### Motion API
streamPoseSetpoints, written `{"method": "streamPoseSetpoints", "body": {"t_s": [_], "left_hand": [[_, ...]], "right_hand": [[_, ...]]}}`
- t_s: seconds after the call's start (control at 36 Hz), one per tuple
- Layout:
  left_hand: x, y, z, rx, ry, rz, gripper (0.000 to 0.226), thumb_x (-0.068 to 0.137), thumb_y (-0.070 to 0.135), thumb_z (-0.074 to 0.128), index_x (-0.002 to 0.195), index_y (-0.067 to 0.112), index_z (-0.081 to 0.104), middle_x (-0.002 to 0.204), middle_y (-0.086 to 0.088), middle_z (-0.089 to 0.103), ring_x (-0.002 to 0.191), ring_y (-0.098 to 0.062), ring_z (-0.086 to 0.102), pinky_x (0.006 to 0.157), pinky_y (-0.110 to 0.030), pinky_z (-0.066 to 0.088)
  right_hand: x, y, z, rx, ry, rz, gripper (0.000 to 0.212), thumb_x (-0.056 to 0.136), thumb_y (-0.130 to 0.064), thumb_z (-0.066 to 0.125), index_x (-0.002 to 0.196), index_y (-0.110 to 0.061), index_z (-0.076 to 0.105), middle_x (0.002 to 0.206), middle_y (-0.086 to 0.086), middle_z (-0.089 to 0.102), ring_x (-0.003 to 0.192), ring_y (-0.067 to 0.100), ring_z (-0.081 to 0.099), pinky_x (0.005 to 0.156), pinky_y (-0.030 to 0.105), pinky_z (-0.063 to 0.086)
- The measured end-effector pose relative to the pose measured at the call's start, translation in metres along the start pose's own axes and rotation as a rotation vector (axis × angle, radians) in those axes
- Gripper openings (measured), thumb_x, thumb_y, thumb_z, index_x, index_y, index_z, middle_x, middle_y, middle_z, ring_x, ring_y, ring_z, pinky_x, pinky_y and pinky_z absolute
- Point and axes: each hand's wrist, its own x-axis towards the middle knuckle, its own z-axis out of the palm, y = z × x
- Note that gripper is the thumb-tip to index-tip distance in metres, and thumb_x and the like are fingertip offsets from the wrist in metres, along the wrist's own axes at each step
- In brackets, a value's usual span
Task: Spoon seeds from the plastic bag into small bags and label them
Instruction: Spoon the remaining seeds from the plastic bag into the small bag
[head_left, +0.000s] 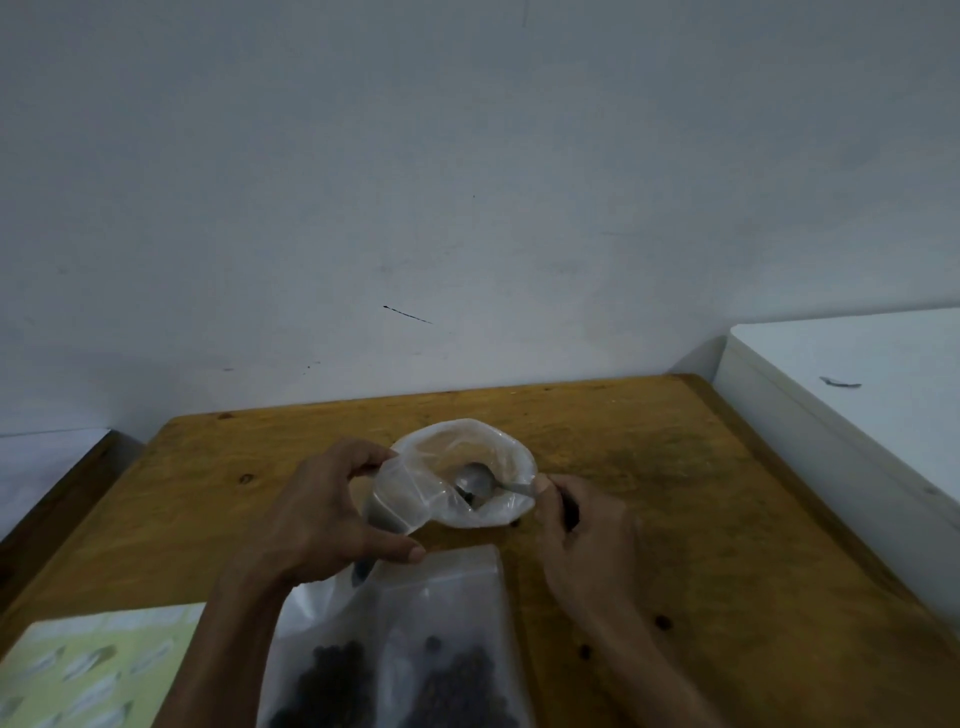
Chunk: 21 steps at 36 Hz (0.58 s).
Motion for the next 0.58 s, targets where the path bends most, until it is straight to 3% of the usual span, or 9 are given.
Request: {"method": "streamPoseSetpoints", "body": {"t_s": [0.14, 0.25, 0.33, 0.39, 0.44, 0.58], "left_hand": [[0.001, -0.008, -0.004, 0.006, -0.072, -0.013, 0.089, 0.043, 0.038, 0.099, 0.121, 0.033, 0.055, 0.121, 0.014, 0.059, 0.117, -0.010, 0.055, 0.099, -0.033, 0.050], [0.002, -0.010, -0.005, -0.002, -0.103, -0.013, 0.089, 0.046, 0.036, 0.098, 0.122, 0.034, 0.054, 0.125, 0.012, 0.058, 0.120, -0.011, 0.054, 0.101, -0.034, 0.050], [0.003, -0.013, -0.004, -0.031, -0.102, -0.011, 0.088, 0.044, 0.037, 0.098, 0.120, 0.033, 0.055, 0.123, 0.013, 0.059, 0.118, -0.010, 0.055, 0.100, -0.032, 0.051], [0.003, -0.016, -0.005, -0.046, -0.103, -0.027, 0.089, 0.039, 0.043, 0.098, 0.118, 0.032, 0.058, 0.121, 0.013, 0.061, 0.116, -0.009, 0.057, 0.100, -0.035, 0.053], [0.004, -0.018, -0.006, -0.063, -0.107, -0.035, 0.096, 0.033, 0.053, 0.094, 0.119, 0.030, 0.060, 0.120, 0.013, 0.062, 0.114, -0.010, 0.059, 0.099, -0.038, 0.054], [0.005, -0.015, -0.007, -0.066, -0.125, -0.023, 0.094, 0.037, 0.047, 0.097, 0.121, 0.028, 0.060, 0.119, 0.012, 0.063, 0.113, -0.010, 0.059, 0.098, -0.037, 0.054]], "right_hand": [[0.000, -0.006, 0.003, -0.022, -0.066, -0.276, 0.013, 0.094, -0.010, 0.066, 0.102, -0.014, 0.074, 0.084, -0.009, 0.061, 0.068, -0.005, 0.052, 0.060, 0.006, 0.043], [0.003, -0.005, 0.008, -0.028, -0.249, -0.386, 0.017, 0.095, -0.015, 0.062, 0.107, -0.012, 0.073, 0.087, -0.002, 0.062, 0.069, 0.009, 0.058, 0.055, 0.023, 0.051], [0.007, -0.003, 0.004, -0.066, -0.275, -0.431, 0.017, 0.093, -0.013, 0.063, 0.106, -0.011, 0.075, 0.086, 0.001, 0.063, 0.067, 0.013, 0.060, 0.051, 0.030, 0.053], [0.011, -0.005, -0.002, -0.065, -0.241, -0.439, 0.016, 0.091, -0.012, 0.063, 0.100, -0.011, 0.076, 0.086, 0.001, 0.065, 0.068, 0.010, 0.060, 0.054, 0.021, 0.051], [0.014, -0.009, -0.005, -0.050, -0.211, -0.419, 0.014, 0.090, -0.009, 0.066, 0.099, -0.011, 0.076, 0.086, 0.000, 0.065, 0.069, 0.005, 0.055, 0.061, 0.005, 0.041], [0.023, -0.011, 0.006, -0.002, -0.352, -0.388, 0.013, 0.090, -0.014, 0.068, 0.100, -0.012, 0.077, 0.087, -0.001, 0.067, 0.076, 0.002, 0.054, 0.068, 0.004, 0.036]]}}
